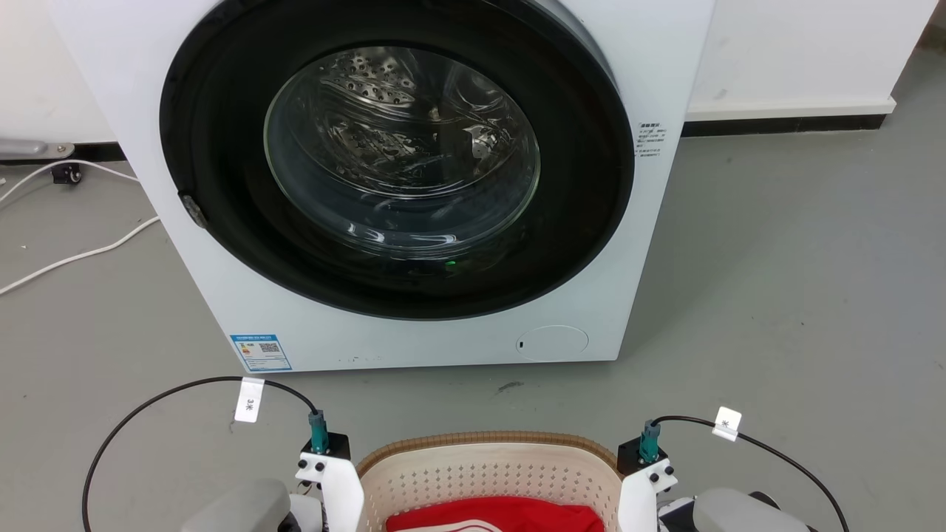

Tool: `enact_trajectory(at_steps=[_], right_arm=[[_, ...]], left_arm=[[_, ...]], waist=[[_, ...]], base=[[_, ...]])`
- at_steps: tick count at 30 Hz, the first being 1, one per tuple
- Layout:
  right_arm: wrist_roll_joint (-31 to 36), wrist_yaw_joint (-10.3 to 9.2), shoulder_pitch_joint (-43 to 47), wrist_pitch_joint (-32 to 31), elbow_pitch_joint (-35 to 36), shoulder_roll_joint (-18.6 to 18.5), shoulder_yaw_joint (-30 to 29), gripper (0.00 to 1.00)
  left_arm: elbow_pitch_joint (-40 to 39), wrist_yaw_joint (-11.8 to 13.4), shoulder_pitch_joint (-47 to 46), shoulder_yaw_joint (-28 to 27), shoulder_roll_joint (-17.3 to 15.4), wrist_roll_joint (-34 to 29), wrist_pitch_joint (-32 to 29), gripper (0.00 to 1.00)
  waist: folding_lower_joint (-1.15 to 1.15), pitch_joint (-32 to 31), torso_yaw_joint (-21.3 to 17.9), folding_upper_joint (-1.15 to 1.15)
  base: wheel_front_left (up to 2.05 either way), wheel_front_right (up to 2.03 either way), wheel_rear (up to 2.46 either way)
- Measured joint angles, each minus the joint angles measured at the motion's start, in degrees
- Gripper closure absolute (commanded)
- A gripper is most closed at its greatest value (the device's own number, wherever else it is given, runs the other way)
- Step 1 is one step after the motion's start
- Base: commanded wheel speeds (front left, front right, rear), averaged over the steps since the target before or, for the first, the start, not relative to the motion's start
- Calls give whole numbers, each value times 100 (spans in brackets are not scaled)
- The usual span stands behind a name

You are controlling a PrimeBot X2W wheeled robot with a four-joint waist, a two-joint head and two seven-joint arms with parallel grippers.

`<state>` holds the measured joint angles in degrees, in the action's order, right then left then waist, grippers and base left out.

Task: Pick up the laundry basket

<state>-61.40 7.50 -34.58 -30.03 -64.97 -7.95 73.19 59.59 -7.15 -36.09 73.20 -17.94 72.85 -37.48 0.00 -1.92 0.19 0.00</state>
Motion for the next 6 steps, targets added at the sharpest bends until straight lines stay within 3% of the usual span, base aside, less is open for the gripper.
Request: enact_trajectory(at_steps=[6], right_arm=[[0,0,8,0,-14,0,0,100]], left_arm=[[-12,0,1,4,-1,0,-9,100]], waist=[[0,8,-6,0]], base=[[0,0,0]])
